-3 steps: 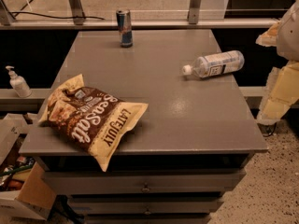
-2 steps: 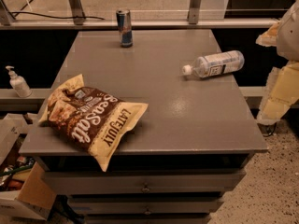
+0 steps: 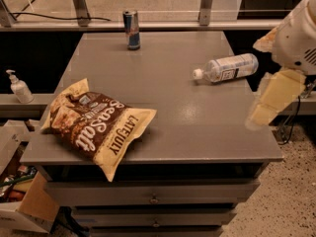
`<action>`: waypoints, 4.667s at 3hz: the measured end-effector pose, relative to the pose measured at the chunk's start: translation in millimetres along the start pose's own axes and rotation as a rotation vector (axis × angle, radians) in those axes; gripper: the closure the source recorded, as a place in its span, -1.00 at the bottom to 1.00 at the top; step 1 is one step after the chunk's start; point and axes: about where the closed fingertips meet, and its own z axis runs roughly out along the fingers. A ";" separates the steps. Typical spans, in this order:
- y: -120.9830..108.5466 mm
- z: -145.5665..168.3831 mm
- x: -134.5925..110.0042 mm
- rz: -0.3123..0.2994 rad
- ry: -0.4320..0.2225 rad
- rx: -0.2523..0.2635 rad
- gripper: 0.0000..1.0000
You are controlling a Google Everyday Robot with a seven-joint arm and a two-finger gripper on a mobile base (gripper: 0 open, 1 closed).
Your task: Move brown chip bag near redbull can
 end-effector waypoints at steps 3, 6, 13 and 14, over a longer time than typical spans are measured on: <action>34.8 59.7 -123.3 -0.051 -0.368 -0.133 -1.00; 99.7 125.9 -200.8 -0.181 -0.487 -0.283 -1.00; 42.0 163.3 -210.6 -0.114 -0.444 -0.152 1.00; 23.7 153.7 -212.3 -0.101 -0.446 -0.120 1.00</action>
Offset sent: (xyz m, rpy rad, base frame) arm 0.0183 0.1506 -0.0194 0.4371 0.0052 0.1760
